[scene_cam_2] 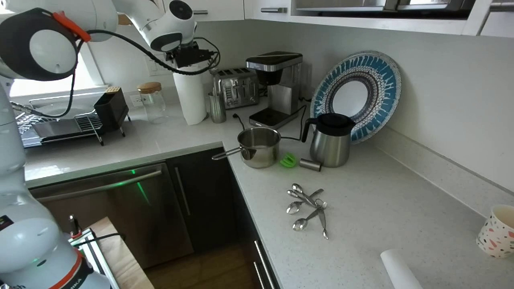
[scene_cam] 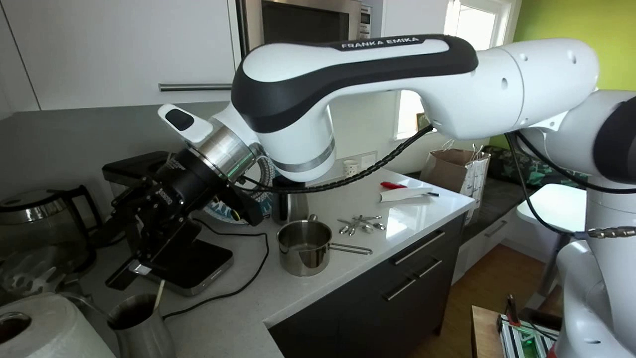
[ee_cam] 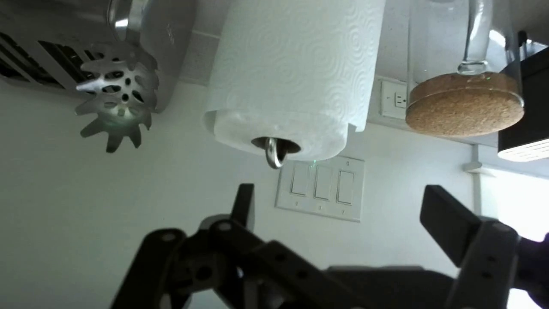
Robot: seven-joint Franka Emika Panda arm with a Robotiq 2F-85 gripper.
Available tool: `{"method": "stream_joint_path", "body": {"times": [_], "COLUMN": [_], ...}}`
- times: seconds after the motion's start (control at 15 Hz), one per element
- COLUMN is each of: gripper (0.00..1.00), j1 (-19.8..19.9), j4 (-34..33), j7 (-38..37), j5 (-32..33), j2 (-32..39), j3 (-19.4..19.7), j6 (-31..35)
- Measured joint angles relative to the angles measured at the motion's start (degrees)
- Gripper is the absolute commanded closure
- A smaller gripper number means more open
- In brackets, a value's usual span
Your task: Shift the paper towel roll to the right
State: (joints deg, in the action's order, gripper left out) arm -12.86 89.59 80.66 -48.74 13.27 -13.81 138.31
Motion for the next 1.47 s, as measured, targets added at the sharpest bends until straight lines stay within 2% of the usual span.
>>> {"method": "stream_joint_path", "body": {"times": [0.07,0.33,0.4,0.47,0.6,0.73,0.8,1.0,1.13,1.2,1.27,1.47], "gripper": [0.24,0.4,0.48,0.49,0.38,0.33,0.27,0.34,0.5,0.53,0.62,0.68], "j1": [0.56,1.95,1.95,1.89,1.55,0.85,0.48,-0.25,-0.43,-0.5,-0.57,-0.85], "j4": [-1.21,-6.51,-7.81,-9.1,-11.21,-13.02,-13.95,-16.79,-18.65,-19.62,-20.6,-23.53], "j7": [1.06,2.46,2.46,2.42,1.78,1.01,0.45,-0.87,-0.99,-1.06,-1.11,-1.19], "j5": [-1.35,-3.52,-3.52,-3.51,-3.2,-2.47,-1.93,-0.5,-0.01,0.25,0.52,1.0], "j2": [1.1,6.2,7.46,8.73,10.79,12.56,13.36,15.72,17.17,17.9,18.6,20.63], "j3": [-0.33,-1.11,-1.32,-1.63,-2.22,-2.56,-2.59,-2.55,-2.54,-2.54,-2.54,-2.54], "j6": [-0.07,-2.32,-3.11,-3.87,-4.97,-5.02,-5.02,-5.01,-5.01,-5.01,-5.02,-5.37]}}
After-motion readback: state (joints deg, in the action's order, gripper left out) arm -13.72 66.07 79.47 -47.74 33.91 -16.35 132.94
